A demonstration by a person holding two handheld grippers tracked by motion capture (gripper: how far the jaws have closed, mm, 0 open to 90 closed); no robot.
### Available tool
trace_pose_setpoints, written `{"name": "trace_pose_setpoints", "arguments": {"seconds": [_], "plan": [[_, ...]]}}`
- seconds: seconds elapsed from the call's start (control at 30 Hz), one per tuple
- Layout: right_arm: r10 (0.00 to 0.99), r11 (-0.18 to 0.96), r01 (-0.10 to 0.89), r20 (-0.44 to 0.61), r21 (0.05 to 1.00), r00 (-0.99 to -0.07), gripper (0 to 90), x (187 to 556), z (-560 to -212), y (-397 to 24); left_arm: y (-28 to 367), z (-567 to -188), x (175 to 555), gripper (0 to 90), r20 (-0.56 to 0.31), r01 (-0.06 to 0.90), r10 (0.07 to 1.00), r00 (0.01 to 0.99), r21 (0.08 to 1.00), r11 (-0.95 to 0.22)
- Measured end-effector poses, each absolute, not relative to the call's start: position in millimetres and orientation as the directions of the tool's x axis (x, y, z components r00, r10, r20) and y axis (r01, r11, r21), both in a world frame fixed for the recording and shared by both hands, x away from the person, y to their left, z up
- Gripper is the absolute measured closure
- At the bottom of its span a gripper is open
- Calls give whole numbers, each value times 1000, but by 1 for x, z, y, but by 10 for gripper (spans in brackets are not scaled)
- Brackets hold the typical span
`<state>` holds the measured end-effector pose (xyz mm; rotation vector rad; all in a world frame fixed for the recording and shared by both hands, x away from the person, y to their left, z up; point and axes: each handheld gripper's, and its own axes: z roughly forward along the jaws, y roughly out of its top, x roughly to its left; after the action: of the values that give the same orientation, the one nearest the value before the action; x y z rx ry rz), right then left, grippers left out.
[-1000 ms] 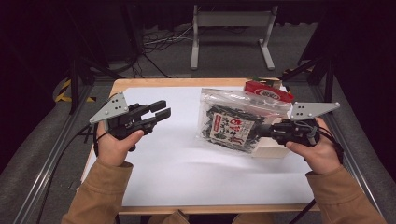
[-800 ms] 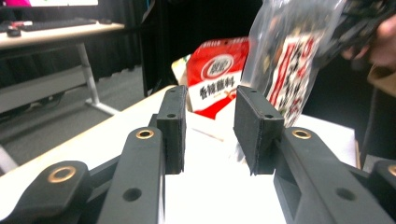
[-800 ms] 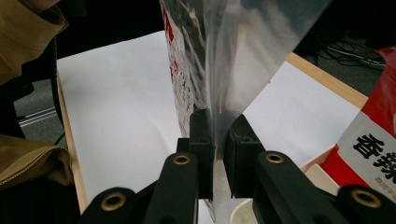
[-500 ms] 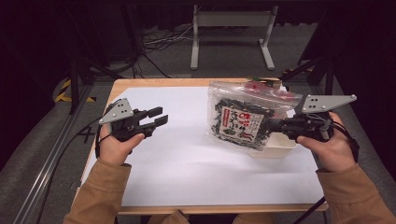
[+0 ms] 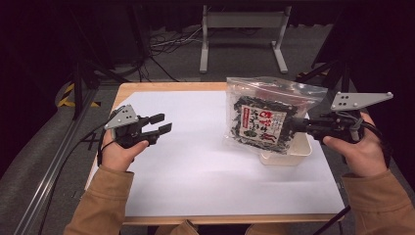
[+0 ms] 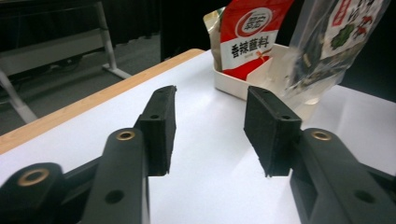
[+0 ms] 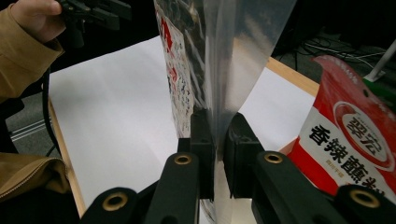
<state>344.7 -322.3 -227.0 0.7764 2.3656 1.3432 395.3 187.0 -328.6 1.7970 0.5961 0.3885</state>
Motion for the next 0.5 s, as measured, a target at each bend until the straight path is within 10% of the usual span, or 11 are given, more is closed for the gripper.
{"name": "trace_pose_setpoints", "arguments": {"seconds": [0.5], "plan": [[648,337,288,1,896,-761,881,344,-228,-342,194,-339,402,528,-79,248,585,807,945,-214]]}}
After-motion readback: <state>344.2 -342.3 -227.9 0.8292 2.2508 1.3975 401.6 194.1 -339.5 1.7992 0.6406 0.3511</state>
